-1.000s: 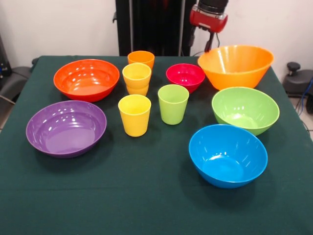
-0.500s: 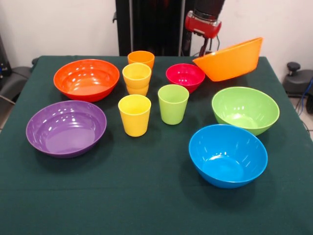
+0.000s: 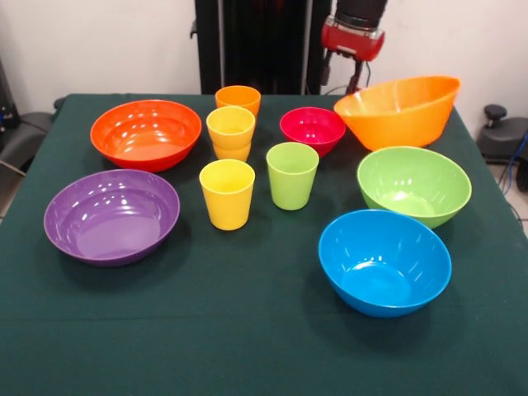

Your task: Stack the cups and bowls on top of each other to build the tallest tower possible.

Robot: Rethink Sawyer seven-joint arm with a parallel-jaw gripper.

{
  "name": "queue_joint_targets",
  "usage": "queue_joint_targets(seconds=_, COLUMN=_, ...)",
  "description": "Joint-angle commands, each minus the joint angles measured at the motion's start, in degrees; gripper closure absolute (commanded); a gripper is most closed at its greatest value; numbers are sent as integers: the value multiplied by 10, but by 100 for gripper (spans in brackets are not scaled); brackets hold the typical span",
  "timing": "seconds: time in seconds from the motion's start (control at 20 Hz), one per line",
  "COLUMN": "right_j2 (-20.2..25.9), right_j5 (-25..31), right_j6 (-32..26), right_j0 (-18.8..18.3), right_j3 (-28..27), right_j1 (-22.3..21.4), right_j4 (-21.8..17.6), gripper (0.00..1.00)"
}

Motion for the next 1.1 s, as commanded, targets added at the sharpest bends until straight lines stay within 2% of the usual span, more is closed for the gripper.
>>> queue_joint_targets(seconds=0.05, right_j2=84, right_j5=43, right_j6=142, right_j0=9, right_j3=-19, right_j1=-42, right_j4=49, gripper=0)
queue_joint_targets(seconds=0.3, right_j2=84, right_j5=49, right_j6=139, right_j0=8, right_j3=-23, right_j1=-47, right_j4=48, gripper=0)
queue_joint_targets(seconds=0.6, right_j2=85, right_j5=22, right_j6=143, right_j0=2, right_j3=-37, right_j1=-14, right_j4=34, gripper=0)
queue_joint_targets(seconds=0.85, right_j2=88, right_j5=14, right_j6=149, right_j0=1, right_j3=-46, right_j1=-5, right_j4=37, gripper=0)
queue_joint_targets(seconds=1.1, right_j2=91, right_j5=25, right_j6=155, right_j0=9, right_j3=-38, right_j1=-23, right_j4=48, gripper=0)
